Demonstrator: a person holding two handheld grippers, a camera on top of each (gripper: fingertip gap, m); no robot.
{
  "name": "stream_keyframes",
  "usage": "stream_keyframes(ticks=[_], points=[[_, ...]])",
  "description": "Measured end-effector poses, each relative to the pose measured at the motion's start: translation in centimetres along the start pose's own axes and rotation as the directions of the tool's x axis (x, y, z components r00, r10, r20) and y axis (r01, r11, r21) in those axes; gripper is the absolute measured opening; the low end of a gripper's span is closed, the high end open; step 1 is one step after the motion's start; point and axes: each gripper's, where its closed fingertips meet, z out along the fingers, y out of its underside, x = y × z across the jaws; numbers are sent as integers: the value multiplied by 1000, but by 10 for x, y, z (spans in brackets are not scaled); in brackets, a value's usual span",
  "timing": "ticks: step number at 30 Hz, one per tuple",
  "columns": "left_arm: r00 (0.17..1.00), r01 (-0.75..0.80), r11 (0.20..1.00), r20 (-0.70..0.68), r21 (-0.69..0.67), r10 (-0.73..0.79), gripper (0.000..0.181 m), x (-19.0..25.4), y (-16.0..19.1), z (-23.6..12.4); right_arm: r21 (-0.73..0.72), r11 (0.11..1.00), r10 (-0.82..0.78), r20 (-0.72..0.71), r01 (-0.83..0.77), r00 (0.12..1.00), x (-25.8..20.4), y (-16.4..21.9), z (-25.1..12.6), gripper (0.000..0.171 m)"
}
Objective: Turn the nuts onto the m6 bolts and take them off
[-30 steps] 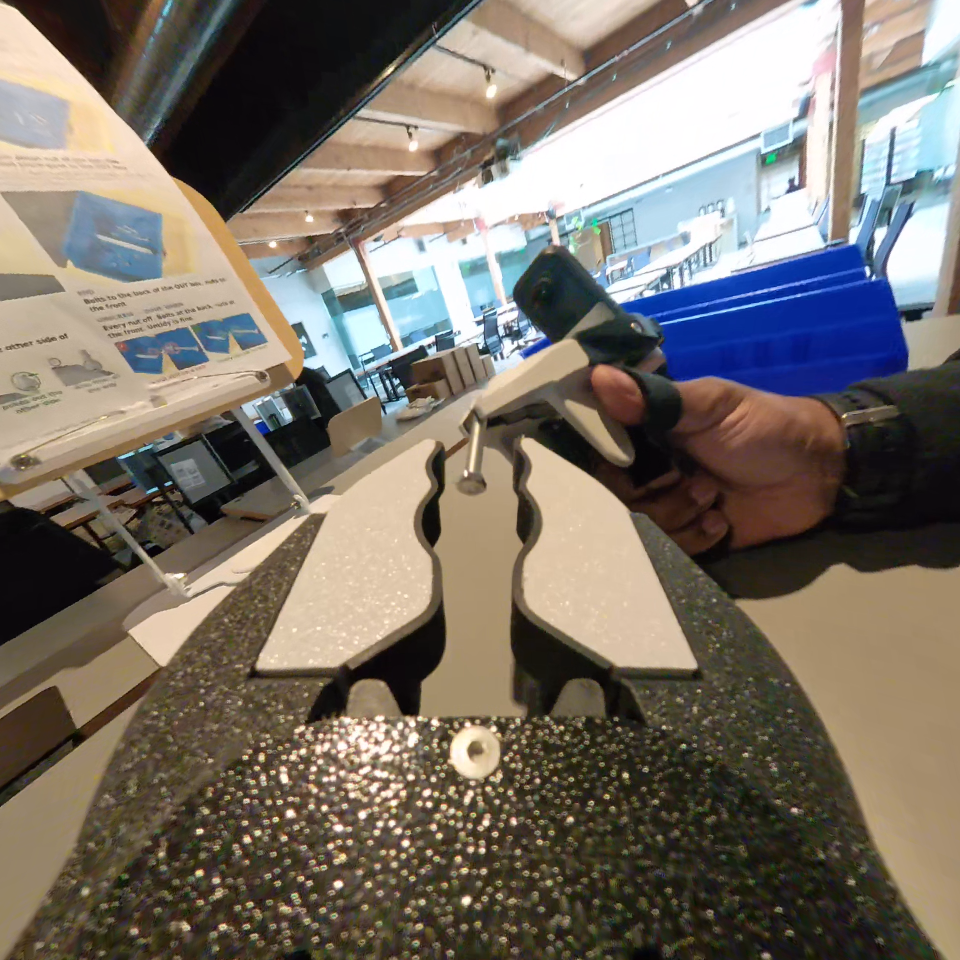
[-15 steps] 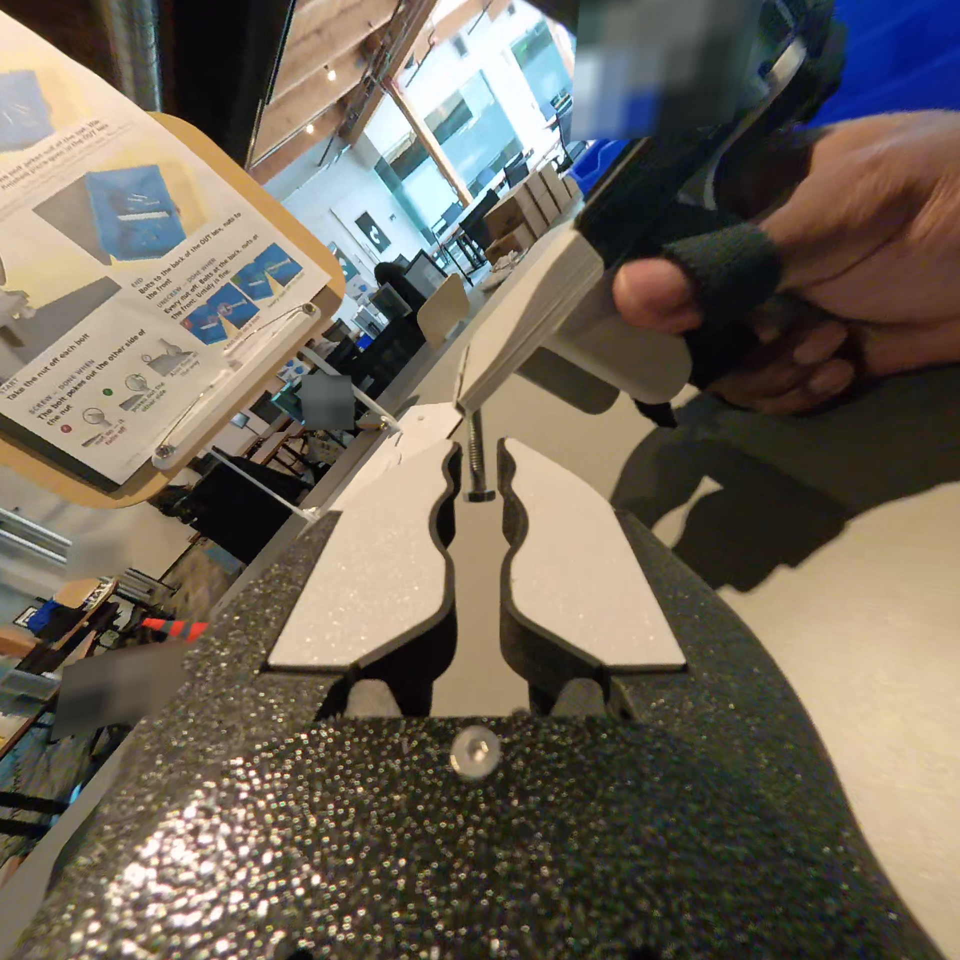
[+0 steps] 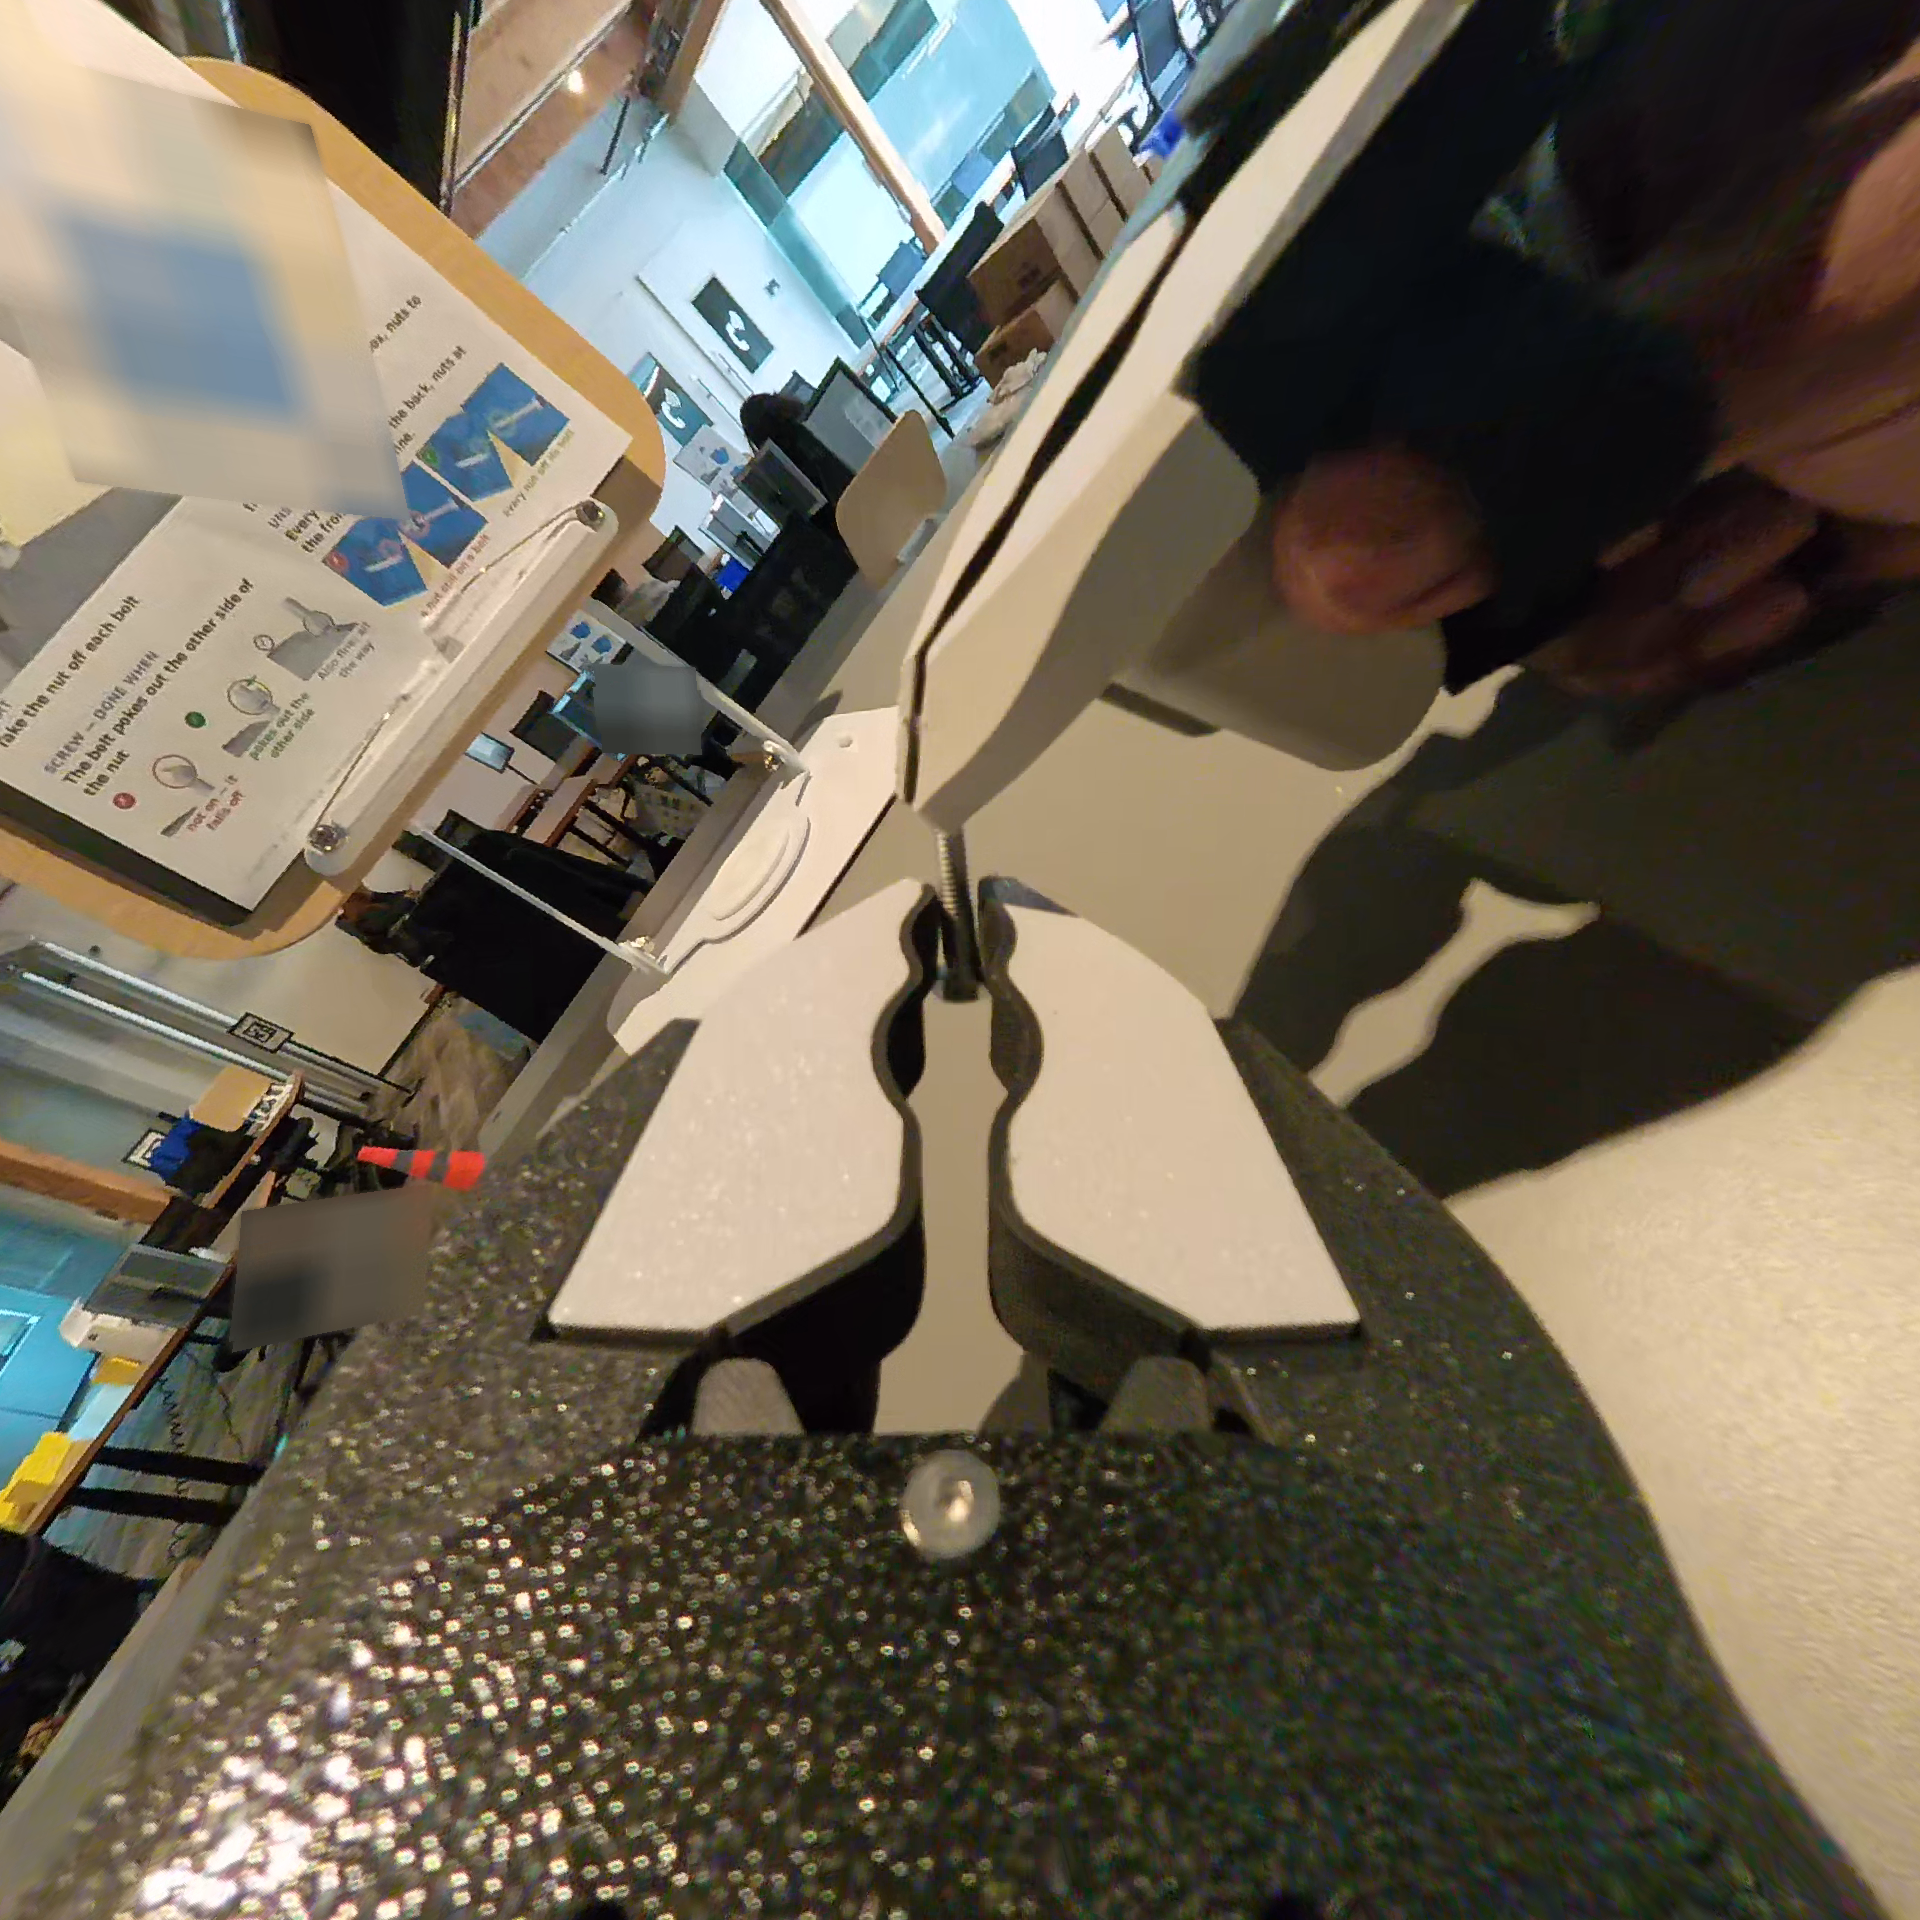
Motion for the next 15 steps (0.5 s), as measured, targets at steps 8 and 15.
stream_keyframes(ticks=[8, 15], points=[[997, 80, 997, -23, 14, -79, 5, -3, -2, -2, 22, 1000, 7, 17, -8, 1000, -2, -3, -1, 6], [976, 181, 983, 112, 36, -184, 5, -42, 16, -10, -105, 994, 49, 343, -14, 938, -41, 10, -12, 40]])
